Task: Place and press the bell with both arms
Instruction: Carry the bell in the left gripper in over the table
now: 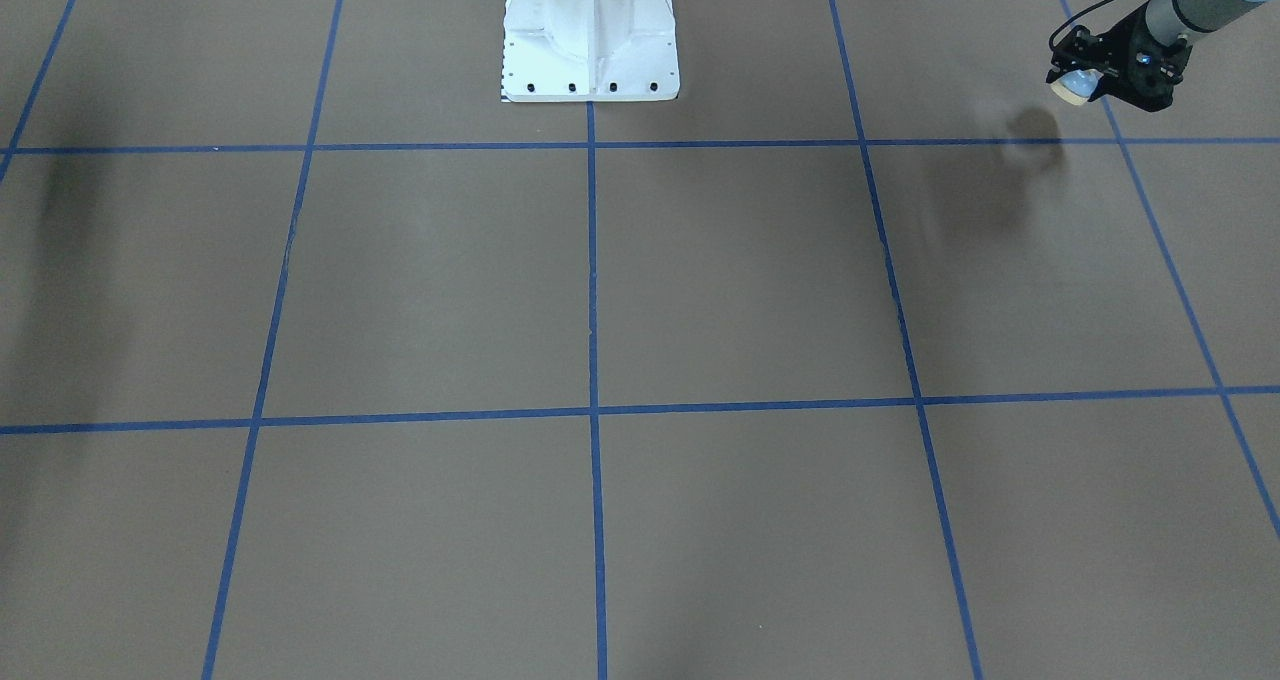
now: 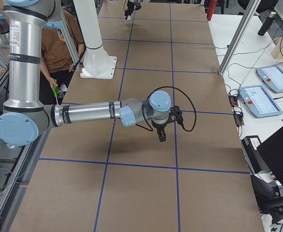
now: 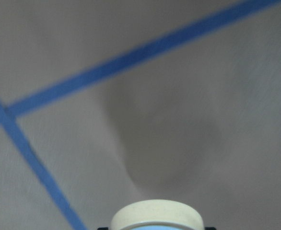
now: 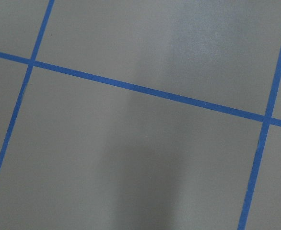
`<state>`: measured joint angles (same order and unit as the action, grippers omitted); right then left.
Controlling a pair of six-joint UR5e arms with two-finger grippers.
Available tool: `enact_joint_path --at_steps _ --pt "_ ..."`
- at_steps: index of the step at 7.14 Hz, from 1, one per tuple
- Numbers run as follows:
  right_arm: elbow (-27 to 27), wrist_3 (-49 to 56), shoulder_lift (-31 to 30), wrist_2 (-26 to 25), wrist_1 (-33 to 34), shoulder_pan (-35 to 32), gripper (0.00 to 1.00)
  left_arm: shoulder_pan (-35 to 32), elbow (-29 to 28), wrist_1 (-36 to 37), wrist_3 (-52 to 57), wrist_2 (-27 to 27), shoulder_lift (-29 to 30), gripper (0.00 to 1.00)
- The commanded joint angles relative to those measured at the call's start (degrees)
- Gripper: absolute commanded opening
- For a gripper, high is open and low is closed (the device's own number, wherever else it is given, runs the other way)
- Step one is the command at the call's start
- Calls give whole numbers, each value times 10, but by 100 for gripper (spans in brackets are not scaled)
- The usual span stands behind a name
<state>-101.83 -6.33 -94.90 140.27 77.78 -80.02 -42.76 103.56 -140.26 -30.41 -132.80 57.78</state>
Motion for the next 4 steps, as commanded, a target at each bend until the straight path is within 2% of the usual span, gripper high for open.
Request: enact_joint_path --at_steps 1,3,4 --pt "5 -1 9 0 0 0 100 -86 12 50 3 -3 99 1" --pt "5 -1 10 0 0 4 100 -119 22 167 3 0 194 1" --pt "5 -1 10 0 0 5 100 -121 22 260 3 2 280 1"
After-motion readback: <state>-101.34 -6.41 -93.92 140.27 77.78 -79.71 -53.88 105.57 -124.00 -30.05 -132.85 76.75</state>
